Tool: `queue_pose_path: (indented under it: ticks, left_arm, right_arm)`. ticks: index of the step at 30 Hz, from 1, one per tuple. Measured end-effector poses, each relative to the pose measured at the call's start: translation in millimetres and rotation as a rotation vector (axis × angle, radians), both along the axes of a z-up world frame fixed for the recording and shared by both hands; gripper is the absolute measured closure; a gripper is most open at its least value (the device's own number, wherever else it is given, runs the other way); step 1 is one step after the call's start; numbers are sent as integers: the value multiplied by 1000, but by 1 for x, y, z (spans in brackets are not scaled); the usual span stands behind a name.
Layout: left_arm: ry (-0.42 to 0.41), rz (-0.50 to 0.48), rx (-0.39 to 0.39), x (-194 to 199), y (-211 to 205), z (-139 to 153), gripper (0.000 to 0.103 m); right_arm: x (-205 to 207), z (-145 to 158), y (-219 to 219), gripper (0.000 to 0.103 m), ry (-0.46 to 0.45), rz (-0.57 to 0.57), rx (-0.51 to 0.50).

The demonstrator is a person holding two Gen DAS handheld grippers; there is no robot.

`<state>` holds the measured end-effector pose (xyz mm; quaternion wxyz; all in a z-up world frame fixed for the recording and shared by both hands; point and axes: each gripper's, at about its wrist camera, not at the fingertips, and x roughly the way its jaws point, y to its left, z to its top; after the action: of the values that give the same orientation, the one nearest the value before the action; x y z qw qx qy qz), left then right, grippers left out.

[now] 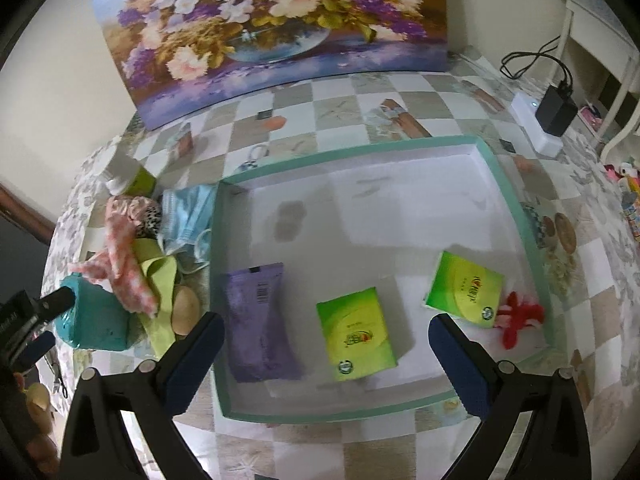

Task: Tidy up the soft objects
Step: 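Move both open tools back over the pile of soft items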

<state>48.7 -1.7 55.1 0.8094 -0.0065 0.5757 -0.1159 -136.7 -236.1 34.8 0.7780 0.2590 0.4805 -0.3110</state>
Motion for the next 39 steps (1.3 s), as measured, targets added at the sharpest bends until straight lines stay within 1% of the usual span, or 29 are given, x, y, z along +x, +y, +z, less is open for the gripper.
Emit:
queue_pose_path:
  ticks: [2,6,11,16,21,25,28,29,34,36,39]
  left_arm:
    - [11,50,-16,9,18,-1,8]
    - [57,134,-78,22,48,-9,8]
    - [63,188,-70,32,72,-14,8]
    - [45,217,-65,42,88,-15,8]
    - [-4,206,-90,52,88,-12,8]
    - [-24,198,-138,62,85,-14,8]
    - [-29,200,-165,68,84,-16,0]
    - [-28,197,-169,72,83,-16,0]
    - [12,128,-157,85,73,-20,0]
    - [33,83,-127,94,67,-21,0]
    - [19,17,-96,105,59,-18,0]
  right_arm:
    - [2,0,3,0,-1,8,-5]
    - [10,-1,11,0,4,29,-6]
    - [24,-2,25,0,4,75,-8]
    - [45,2,48,0,-29,157,-31]
    - [67,8,67,0,-81,237,-53]
    - [83,7,74,0,-120,264,-21]
    - [93,8,73,0,-145,267,6]
    - [95,8,73,0,-150,268,7]
    - [108,14,68,0,-172,267,6]
    - [115,13,66,0,-174,270,15]
    - [126,12,63,0,-164,291,0]
